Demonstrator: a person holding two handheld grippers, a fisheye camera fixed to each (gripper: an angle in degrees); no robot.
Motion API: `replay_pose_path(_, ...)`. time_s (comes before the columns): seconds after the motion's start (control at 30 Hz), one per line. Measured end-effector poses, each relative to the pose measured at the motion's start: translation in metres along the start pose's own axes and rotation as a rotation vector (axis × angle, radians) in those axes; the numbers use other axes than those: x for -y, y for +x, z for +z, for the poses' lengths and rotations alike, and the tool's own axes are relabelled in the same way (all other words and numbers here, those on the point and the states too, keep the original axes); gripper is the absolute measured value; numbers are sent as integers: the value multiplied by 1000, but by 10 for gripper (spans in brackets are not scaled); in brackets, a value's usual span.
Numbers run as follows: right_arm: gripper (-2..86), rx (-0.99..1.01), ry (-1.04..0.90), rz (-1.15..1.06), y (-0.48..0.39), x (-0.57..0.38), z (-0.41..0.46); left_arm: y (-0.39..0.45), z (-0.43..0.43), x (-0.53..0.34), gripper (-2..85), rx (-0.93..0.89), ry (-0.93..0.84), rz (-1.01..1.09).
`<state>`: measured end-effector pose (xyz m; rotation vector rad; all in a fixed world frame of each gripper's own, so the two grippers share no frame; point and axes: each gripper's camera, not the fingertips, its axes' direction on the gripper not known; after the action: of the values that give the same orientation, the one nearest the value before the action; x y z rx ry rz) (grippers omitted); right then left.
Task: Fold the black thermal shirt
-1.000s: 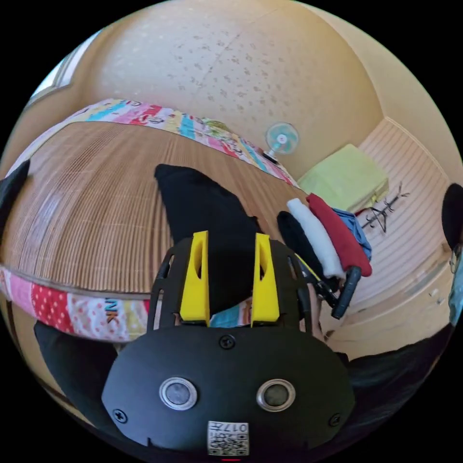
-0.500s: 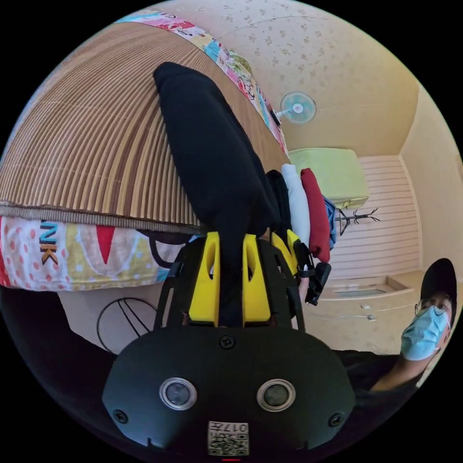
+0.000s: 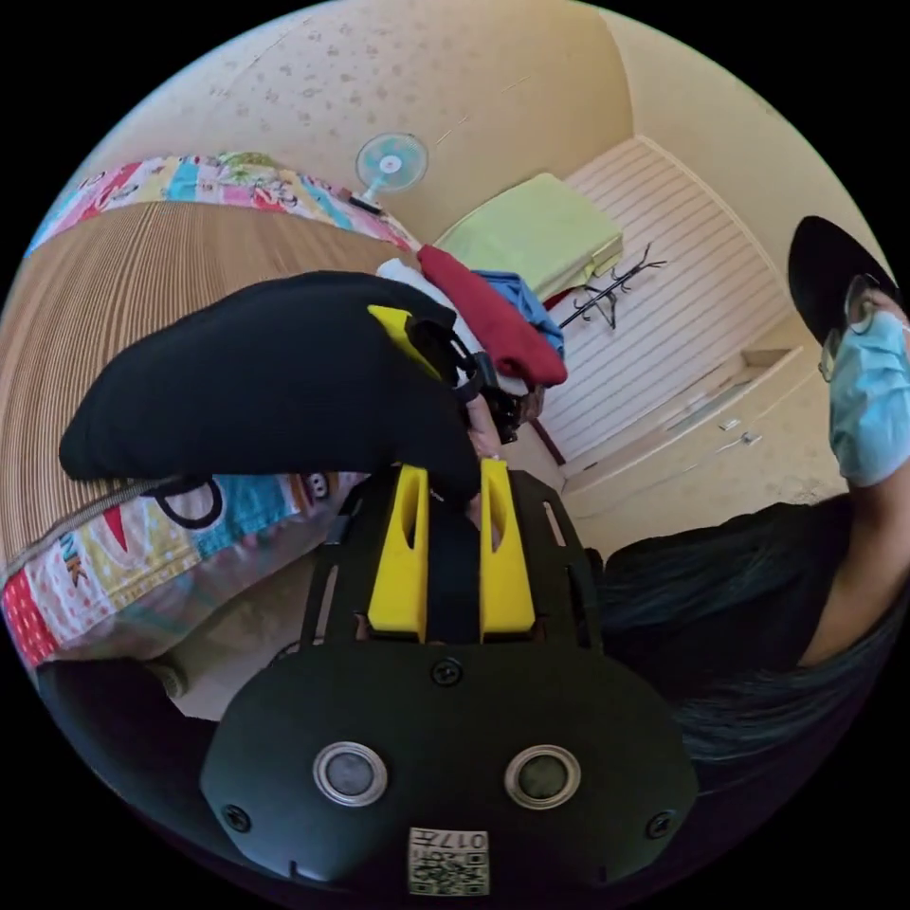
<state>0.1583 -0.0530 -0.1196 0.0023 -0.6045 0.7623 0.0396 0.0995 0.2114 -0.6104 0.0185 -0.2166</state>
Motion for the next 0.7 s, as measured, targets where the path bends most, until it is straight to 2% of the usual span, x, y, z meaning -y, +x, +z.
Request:
replay_pose_path(0.1,78,-64,-14,-234,-77,37,4,14,-20,5,93,-67,61,110)
replay_pose_path(0.2,77,-119,58,-492,-167,65,-16,21,-17,4,96,-48,39,150)
replay_pose_path(0.27,79,-187,166,-649,-235,77,-50,20,-10,2,100,-49,9,136)
replay_pose_path(0.33,81,-244,280,-698,-273,84,-85,14,-2,-6,101,-102,2,101)
replay_pose_path(0.4,82,-294,410,-660,-293,90,-125,6,6,-10,101,-145,-5,67)
replay_pose_path(0.5,82,-357,659,-429,-283,90,-198,-9,21,-14,101,-190,-52,2)
replay_pose_path(0.63,83,-624,922,5,-208,45,-267,-18,29,-15,88,-205,-67,-27)
replay_pose_path(0.7,85,-681,941,-21,-184,12,-263,-18,28,-14,88,-170,-58,-31)
